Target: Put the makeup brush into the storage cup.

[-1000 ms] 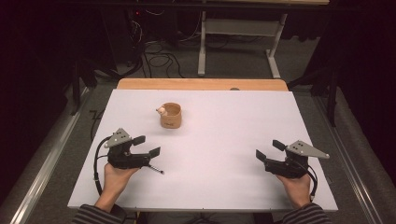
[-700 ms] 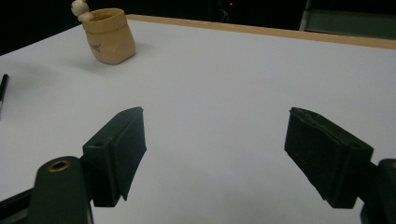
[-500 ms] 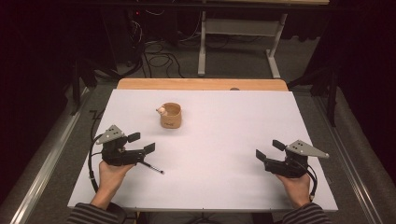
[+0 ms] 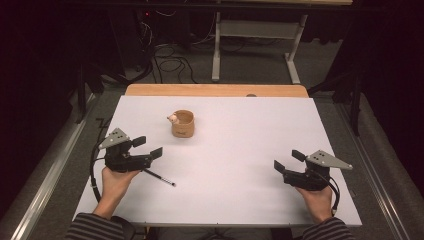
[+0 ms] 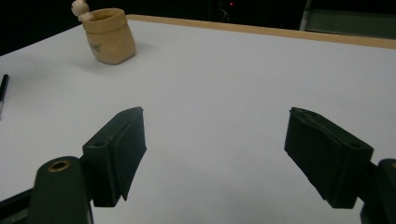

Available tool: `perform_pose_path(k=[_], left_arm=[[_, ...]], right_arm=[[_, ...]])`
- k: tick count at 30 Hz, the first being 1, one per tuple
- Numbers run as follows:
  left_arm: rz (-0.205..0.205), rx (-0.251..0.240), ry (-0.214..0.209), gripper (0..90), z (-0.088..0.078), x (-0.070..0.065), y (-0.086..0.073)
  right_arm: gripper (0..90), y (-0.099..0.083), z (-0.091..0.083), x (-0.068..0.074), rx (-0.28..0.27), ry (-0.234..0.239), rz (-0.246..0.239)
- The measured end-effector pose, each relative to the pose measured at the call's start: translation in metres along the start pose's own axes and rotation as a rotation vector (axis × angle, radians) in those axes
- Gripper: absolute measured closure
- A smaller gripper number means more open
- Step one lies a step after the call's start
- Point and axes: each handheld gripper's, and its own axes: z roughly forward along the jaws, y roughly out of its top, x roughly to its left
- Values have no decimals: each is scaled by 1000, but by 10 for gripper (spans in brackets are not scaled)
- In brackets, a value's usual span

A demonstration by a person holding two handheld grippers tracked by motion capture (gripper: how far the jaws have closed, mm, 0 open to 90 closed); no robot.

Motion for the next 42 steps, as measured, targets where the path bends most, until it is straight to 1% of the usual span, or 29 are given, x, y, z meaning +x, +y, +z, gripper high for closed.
perform_pose_path(k=[6, 15, 18, 21, 23, 27, 30, 33, 35, 37, 38, 42], left_arm=[[3, -15, 5, 202, 3, 0, 9], [-4, -16, 5, 204, 12, 0, 14], [1, -14, -1, 204, 16, -1, 16], [7, -3, -10, 204, 21, -2, 18], [12, 2, -21, 209, 27, -3, 21], [13, 0, -26, 224, 33, -4, 25], [8, -13, -29, 226, 38, -6, 27], [9, -10, -28, 222, 39, -6, 27], [25, -13, -18, 208, 39, -6, 27], [25, -2, -27, 197, 40, -6, 26], [32, -1, -24, 190, 39, -6, 26], [37, -6, -25, 173, 38, -6, 27]], right_arm=[[216, 0, 0, 0, 1, 3, -1], [215, 0, 0, 0, 3, 6, -1], [216, 0, 0, 0, 3, 8, -2], [216, 0, 1, 0, 5, 9, -2], [216, 0, 1, 0, 5, 10, -1], [216, 0, 1, 0, 8, 10, 3], [216, 0, 1, 0, 11, 12, 4], [216, 0, 1, -1, 12, 12, 4], [216, 0, 1, -1, 11, 11, 6], [215, 0, 1, -1, 10, 12, 6], [215, 0, 1, -1, 10, 12, 7], [215, 0, 2, -1, 11, 13, 12]])
